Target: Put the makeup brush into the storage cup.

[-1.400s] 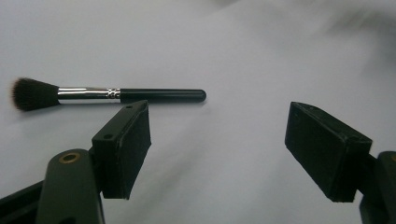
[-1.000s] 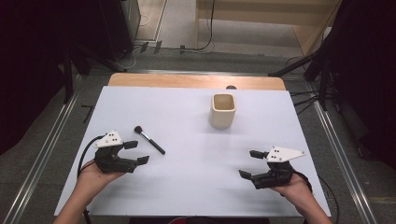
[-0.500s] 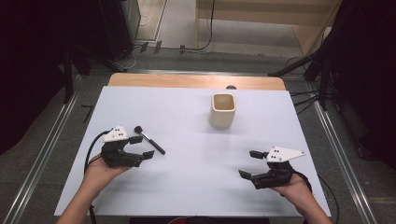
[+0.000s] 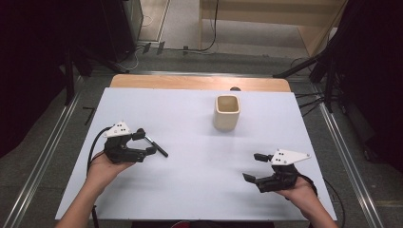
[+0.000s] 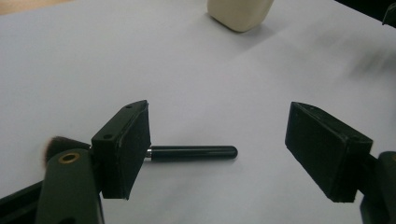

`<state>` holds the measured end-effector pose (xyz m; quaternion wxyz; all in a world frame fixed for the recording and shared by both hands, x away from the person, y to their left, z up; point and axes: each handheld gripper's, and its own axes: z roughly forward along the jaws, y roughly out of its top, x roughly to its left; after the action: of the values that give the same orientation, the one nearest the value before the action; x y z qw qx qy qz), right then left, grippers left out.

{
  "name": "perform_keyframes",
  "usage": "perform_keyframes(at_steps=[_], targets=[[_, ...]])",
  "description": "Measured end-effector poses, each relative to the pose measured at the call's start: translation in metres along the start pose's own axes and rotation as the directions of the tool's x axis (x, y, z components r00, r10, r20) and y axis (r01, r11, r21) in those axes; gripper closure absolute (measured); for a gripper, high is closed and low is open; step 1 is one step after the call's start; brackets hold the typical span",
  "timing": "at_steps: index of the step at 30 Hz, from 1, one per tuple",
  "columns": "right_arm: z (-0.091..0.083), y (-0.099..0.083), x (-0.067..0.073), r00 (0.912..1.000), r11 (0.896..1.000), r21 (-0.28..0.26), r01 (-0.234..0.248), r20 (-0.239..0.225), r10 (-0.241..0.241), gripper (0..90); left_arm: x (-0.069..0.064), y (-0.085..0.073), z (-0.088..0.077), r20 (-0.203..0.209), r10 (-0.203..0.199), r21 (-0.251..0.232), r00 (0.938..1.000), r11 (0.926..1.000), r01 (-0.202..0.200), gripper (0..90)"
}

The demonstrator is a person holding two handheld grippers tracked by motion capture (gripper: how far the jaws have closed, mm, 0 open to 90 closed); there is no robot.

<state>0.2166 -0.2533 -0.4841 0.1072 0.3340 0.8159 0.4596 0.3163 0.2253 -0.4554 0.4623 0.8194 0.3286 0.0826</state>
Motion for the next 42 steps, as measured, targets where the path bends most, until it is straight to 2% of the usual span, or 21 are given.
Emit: perform_keyframes(at_steps=[9,12,17,20,26,27,29,31,34,36,38,42], targets=[[0.000,0.000,0.000,1.0000,1.000,0.003,-0.003,-0.001,0.003,17.6,0.006,0.006,0.005,-0.003,0.002,-0.004,1.0000,1.0000,-0.002,23.0],[0.000,0.000,0.000,1.0000,1.000,0.004,-0.002,-0.001,0.002,17.6,0.009,0.007,0.008,0.006,-0.014,-0.018,0.9999,0.9997,0.014,23.0],[0.001,0.000,0.001,1.0000,1.000,0.006,-0.003,-0.002,0.003,17.6,0.014,0.011,0.011,0.000,-0.016,-0.036,0.9999,0.9992,0.016,23.4],[0.001,0.001,0.001,1.0000,1.000,0.006,-0.003,-0.004,0.003,17.6,0.014,0.015,0.013,-0.017,-0.001,-0.021,0.9999,0.9998,0.001,23.7],[0.001,0.001,0.001,1.0000,1.000,0.004,0.000,-0.005,0.000,17.6,0.015,0.021,0.020,-0.020,0.022,-0.030,0.9996,0.9993,-0.023,23.7],[0.002,0.001,0.001,1.0000,1.000,0.003,0.000,-0.005,0.000,17.6,0.016,0.023,0.022,-0.029,0.036,-0.044,0.9989,0.9984,-0.037,24.6],[0.003,0.002,0.001,1.0000,1.000,0.004,-0.001,-0.006,0.001,17.6,0.019,0.030,0.028,-0.044,0.056,-0.028,0.9975,0.9980,-0.057,25.9],[0.005,0.003,0.002,0.9999,1.000,0.002,0.000,-0.012,0.000,17.6,0.021,0.035,0.032,-0.031,0.064,-0.041,0.9975,0.9971,-0.065,25.8],[0.006,0.003,0.006,0.9995,1.000,0.011,0.021,-0.023,-0.021,17.6,0.024,0.037,0.034,-0.007,0.082,-0.021,0.9966,0.9964,-0.082,26.0],[0.005,0.002,0.007,0.9993,1.000,0.016,0.027,-0.027,-0.027,17.6,0.025,0.038,0.033,0.029,0.088,-0.016,0.9957,0.9961,-0.087,26.7],[0.004,0.001,0.006,0.9996,1.000,0.013,0.015,-0.026,-0.015,17.6,0.026,0.040,0.032,0.074,0.113,-0.021,0.9909,0.9935,-0.112,27.3],[0.004,0.001,0.004,0.9990,1.000,-0.015,-0.007,-0.044,0.007,17.6,0.033,0.045,0.036,0.157,0.164,0.016,0.9738,0.9855,-0.169,27.7]])
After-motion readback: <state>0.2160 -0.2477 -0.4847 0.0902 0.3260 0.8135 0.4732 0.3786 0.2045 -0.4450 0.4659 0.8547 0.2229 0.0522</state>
